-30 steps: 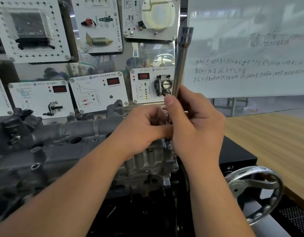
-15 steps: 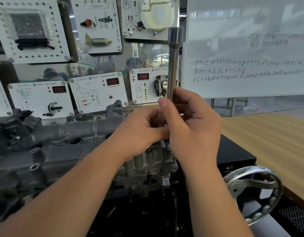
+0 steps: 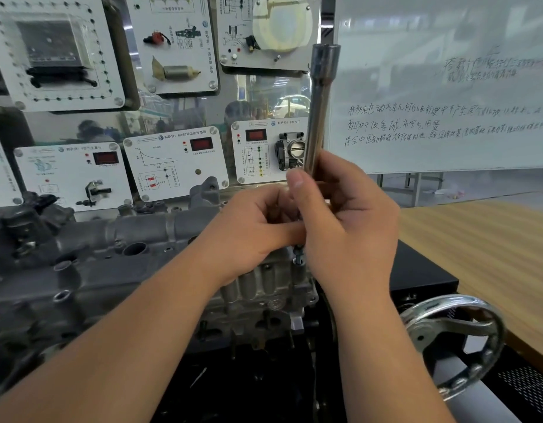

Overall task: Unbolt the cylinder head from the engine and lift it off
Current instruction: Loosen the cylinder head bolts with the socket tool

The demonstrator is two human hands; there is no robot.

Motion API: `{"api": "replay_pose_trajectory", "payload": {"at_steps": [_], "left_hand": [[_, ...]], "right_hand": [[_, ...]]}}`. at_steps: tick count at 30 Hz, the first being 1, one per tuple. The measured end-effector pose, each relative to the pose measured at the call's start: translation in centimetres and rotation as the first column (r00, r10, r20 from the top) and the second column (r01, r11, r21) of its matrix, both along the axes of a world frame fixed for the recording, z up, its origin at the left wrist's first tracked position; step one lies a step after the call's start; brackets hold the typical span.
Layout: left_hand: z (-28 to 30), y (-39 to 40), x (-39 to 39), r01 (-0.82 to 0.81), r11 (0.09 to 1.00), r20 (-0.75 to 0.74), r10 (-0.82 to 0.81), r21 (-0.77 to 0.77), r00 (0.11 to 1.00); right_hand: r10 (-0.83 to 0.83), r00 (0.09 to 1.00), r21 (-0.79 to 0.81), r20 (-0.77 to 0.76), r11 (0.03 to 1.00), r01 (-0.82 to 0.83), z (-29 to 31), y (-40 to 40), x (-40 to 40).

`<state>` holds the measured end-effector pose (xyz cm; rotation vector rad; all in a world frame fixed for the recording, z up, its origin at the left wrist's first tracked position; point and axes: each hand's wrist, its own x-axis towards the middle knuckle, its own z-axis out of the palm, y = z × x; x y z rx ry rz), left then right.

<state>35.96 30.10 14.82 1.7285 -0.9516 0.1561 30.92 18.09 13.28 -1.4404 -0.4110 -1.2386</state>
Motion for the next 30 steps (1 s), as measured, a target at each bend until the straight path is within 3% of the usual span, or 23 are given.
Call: {"api": "replay_pose_trajectory", "payload": {"at_steps": [2, 7, 11, 16, 25, 30], "left_hand": [[-0.02, 0.07, 0.05, 0.011, 1.0, -0.011, -0.011, 0.01, 1.0], [0.07, 0.32, -0.05, 0.116, 0.993, -0.082, -0.117, -0.015, 0.99], [0.1, 0.1, -0.07, 0.072, 0.997, -0.036, -0.073, -0.017, 0.997], [0.23, -0.1, -0.26, -0.028, 1.0, 0.016, 0.028, 0.014, 0.999], [0.0, 0.14, -0.59, 0.117, 0.992, -0.083, -0.12, -0.036, 0.989], [0.14, 0.1, -0.36, 0.024, 1.0, -0.048, -0.025, -0.016, 0.999]], "right_hand": [[-0.08, 0.996, 0.005, 0.023, 0.997, 0.08, -0.11, 0.04, -0.01], [-0.043, 0.999, -0.004, -0.004, 0.999, 0.043, -0.11, 0.06, -0.09], [0.047, 0.999, 0.041, 0.007, 0.998, -0.047, -0.05, 0.37, -0.03], [-0.029, 1.0, 0.031, -0.002, 0.999, 0.029, -0.08, 0.3, 0.27], [0.023, 1.0, -0.026, 0.005, 0.999, -0.023, 0.12, -0.16, -0.1], [-0.01, 0.999, -0.073, 0.03, 0.997, 0.012, 0.34, -0.27, -0.12]]}}
